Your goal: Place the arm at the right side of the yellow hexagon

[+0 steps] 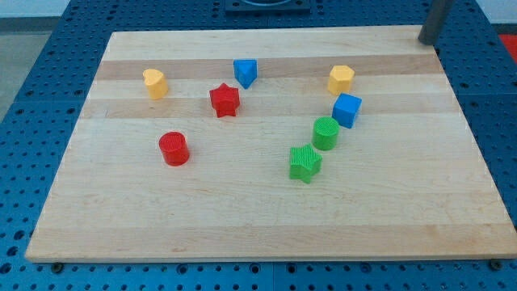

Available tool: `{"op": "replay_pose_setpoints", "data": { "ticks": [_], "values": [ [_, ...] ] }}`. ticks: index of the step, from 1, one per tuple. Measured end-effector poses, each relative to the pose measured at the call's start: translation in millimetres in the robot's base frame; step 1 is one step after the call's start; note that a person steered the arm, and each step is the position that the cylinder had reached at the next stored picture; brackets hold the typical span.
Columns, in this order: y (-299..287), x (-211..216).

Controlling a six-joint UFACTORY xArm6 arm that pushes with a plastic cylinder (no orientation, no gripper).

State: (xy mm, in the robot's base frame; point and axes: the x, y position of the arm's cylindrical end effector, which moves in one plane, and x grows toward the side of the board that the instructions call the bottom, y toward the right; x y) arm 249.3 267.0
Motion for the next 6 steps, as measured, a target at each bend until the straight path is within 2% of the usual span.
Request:
{"op": "replay_pose_setpoints", "data": {
  "ticks": [2, 5, 6],
  "values": [
    [-70, 38],
    [-119, 91],
    [-142, 91]
  ]
}}
